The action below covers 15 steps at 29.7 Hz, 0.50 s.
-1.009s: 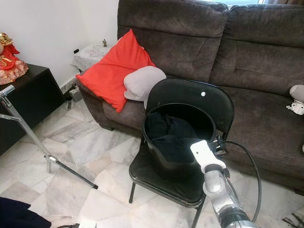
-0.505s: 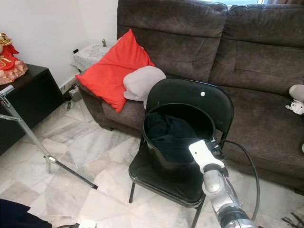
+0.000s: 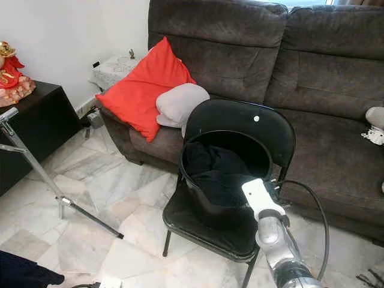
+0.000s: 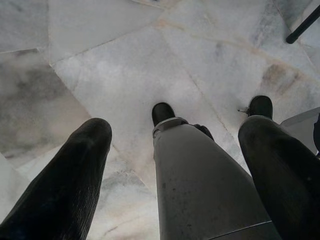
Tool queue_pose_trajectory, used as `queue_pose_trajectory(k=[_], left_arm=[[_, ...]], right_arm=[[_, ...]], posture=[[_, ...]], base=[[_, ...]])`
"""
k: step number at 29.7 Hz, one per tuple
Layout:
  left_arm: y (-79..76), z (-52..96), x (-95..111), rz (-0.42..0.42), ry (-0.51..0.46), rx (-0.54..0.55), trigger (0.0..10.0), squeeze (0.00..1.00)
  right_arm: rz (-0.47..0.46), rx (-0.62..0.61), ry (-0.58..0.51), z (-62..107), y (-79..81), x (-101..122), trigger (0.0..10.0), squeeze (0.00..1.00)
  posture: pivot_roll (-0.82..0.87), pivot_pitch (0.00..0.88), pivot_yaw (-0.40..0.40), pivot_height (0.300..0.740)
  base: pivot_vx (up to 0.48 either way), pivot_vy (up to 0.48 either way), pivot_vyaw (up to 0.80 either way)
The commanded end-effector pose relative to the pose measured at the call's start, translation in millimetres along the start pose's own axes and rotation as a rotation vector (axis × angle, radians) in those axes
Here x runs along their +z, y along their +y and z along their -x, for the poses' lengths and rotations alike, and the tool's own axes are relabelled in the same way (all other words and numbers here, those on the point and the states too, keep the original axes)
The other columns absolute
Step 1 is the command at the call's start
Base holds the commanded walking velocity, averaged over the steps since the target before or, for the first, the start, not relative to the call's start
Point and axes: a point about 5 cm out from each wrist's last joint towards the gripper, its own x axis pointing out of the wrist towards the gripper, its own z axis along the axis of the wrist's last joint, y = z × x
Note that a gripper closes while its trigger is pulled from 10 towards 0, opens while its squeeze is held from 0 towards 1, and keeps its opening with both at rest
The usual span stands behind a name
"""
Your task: Hang hanger
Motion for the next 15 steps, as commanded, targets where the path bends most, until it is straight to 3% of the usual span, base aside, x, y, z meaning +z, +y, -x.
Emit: queue_pose_trajectory(k=[1, 12, 15], left_arm=[[3.5, 1.4, -6.1, -0.015, 0.022, 0.006, 10.0, 0.0], [3.3, 1.5, -6.5, -0.016, 0.021, 0.007, 10.0, 0.0], [3.6, 1.5, -6.7, -0.017, 0.021, 0.01, 10.0, 0.0]], right_arm=[[-0.011, 0.002, 0.019, 1.5, 1.7, -3.3, 0.0, 0.0], [-0.026, -0.002, -0.011, 1.4, 3.1, 1.9, 0.0, 0.0], [-0.095, -0.021, -0.032, -0.2, 1.9, 9.6, 0.0, 0.0]], posture=[[0.0, 0.049, 0.093, 0.74], [0.0, 0.042, 0.09, 0.74], [0.0, 0.043, 0.09, 0.74]], base=[[0.0, 0.0, 0.0], [0.0, 0.0, 0.0], [0.0, 0.0, 0.0]])
